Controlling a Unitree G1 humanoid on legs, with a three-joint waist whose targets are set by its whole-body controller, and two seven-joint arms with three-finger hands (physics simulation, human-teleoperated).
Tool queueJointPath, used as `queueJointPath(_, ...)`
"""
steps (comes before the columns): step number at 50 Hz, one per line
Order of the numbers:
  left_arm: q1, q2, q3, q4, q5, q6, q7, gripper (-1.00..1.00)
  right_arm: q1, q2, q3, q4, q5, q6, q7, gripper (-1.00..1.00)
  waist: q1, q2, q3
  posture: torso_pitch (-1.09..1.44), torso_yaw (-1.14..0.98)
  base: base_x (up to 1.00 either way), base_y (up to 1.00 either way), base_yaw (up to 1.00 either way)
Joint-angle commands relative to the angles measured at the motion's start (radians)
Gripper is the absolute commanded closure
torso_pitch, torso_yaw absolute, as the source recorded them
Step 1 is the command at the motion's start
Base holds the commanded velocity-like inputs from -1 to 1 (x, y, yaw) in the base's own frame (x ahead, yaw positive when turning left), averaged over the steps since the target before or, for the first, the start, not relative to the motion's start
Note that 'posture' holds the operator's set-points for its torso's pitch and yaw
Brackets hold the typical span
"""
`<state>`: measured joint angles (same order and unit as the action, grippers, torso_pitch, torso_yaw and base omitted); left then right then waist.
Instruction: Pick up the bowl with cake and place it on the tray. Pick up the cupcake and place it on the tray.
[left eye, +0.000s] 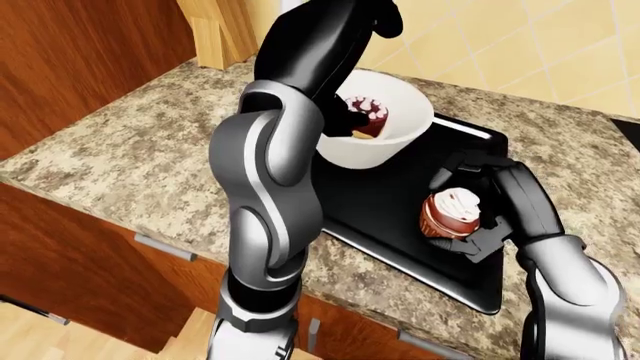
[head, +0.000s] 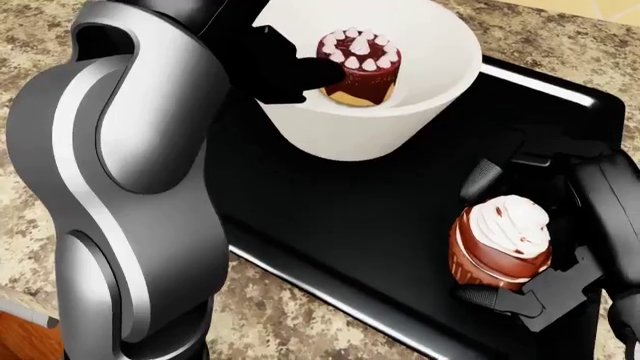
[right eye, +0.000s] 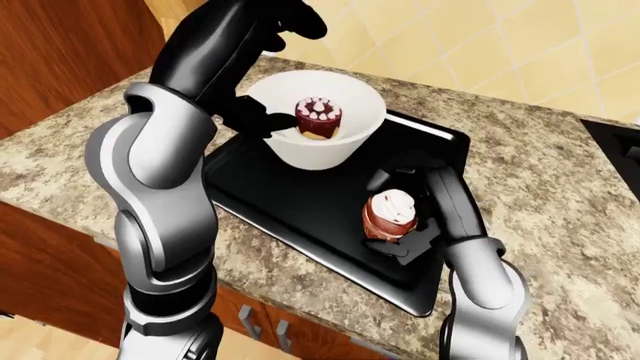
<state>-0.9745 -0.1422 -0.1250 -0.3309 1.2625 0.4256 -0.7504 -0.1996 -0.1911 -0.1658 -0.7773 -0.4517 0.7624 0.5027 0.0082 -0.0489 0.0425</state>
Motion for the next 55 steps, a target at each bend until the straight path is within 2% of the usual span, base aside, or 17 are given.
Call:
queueJointPath(1, -0.031, 0.0, 0.002, -0.021, 0.003, -0.011, 0.016, -0.22, -0.019, -0.006, -0.008, -0.028, -0.008, -0.027, -0.008, 0.67, 0.001, -0.002, -0.021, 0.0, 0.0, 0.0, 0.0, 0.0)
queueJointPath(9, -0.031, -0.001, 0.002, -0.02, 0.004, -0.012, 0.017, -0.22, -0.015, -0.001, -0.007, -0.026, -0.015, -0.035, 0.001, 0.25, 0.0, -0.002, -0.023, 0.0, 0.0, 0.0, 0.0, 0.0)
queueJointPath(17, -0.032, 0.003, 0.004, -0.019, 0.002, -0.012, 0.019, -0.22, -0.014, 0.002, -0.007, -0.021, -0.018, -0.042, 0.004, 0.1, -0.001, -0.001, -0.023, 0.0, 0.0, 0.0, 0.0, 0.0)
queueJointPath(19, -0.032, 0.004, 0.005, -0.022, 0.002, -0.012, 0.017, -0.22, -0.011, 0.002, -0.006, -0.026, -0.02, -0.042, 0.008, -0.07, -0.001, -0.001, -0.023, 0.0, 0.0, 0.0, 0.0, 0.0)
queueJointPath(22, -0.03, 0.005, 0.005, -0.021, 0.001, -0.012, 0.019, -0.22, -0.011, 0.002, -0.007, -0.028, -0.021, -0.04, 0.011, -0.15, -0.001, -0.001, -0.023, 0.0, 0.0, 0.0, 0.0, 0.0)
queueJointPath(27, -0.03, 0.005, 0.006, -0.017, -0.002, -0.012, 0.022, -0.22, -0.008, 0.001, -0.014, -0.031, -0.018, -0.041, 0.018, -0.54, 0.0, 0.0, -0.023, 0.0, 0.0, 0.0, 0.0, 0.0)
queueJointPath(28, -0.03, 0.005, 0.005, -0.017, -0.002, -0.012, 0.022, -0.23, -0.007, 0.001, -0.014, -0.033, -0.018, -0.042, 0.02, -0.67, 0.0, 0.0, -0.023, 0.0, 0.0, 0.0, 0.0, 0.0)
queueJointPath(32, -0.031, 0.004, 0.004, -0.02, 0.0, -0.009, 0.019, -0.23, -0.004, 0.001, -0.015, -0.04, -0.019, -0.038, 0.024, -0.69, 0.0, 0.0, -0.024, 0.0, 0.0, 0.0, 0.0, 0.0)
queueJointPath(37, -0.028, 0.003, 0.003, -0.024, 0.002, -0.009, 0.017, -0.23, -0.005, -0.003, -0.026, -0.047, -0.016, -0.034, 0.031, -0.63, 0.0, 0.001, -0.023, 0.0, 0.0, 0.0, 0.0, 0.0)
queueJointPath(43, -0.024, 0.0, 0.001, -0.031, 0.008, -0.01, 0.009, -0.25, -0.04, -0.042, -0.077, -0.15, -0.012, 0.078, 0.085, -0.51, 0.001, 0.001, -0.023, 0.0, 0.0, 0.0, 0.0, 0.0)
queueJointPath(52, -0.02, -0.005, 0.001, -0.055, 0.013, -0.001, -0.011, -0.36, -0.123, -0.131, -0.156, -0.223, 0.026, 0.217, 0.118, -0.51, 0.003, -0.004, -0.019, 0.0, 0.0, 0.0, 0.0, 0.0)
queueJointPath(54, -0.022, -0.01, -0.001, -0.067, 0.017, 0.006, -0.023, -0.5, -0.139, -0.149, -0.17, -0.236, 0.036, 0.245, 0.12, -0.52, 0.003, -0.005, -0.018, 0.0, 0.0, 0.0, 0.0, 0.0)
queueJointPath(55, -0.021, -0.009, 0.0, -0.068, 0.016, 0.005, -0.021, -0.77, -0.152, -0.162, -0.178, -0.25, 0.041, 0.273, 0.125, -0.55, 0.004, -0.006, -0.017, 0.0, 0.0, 0.0, 0.0, 0.0)
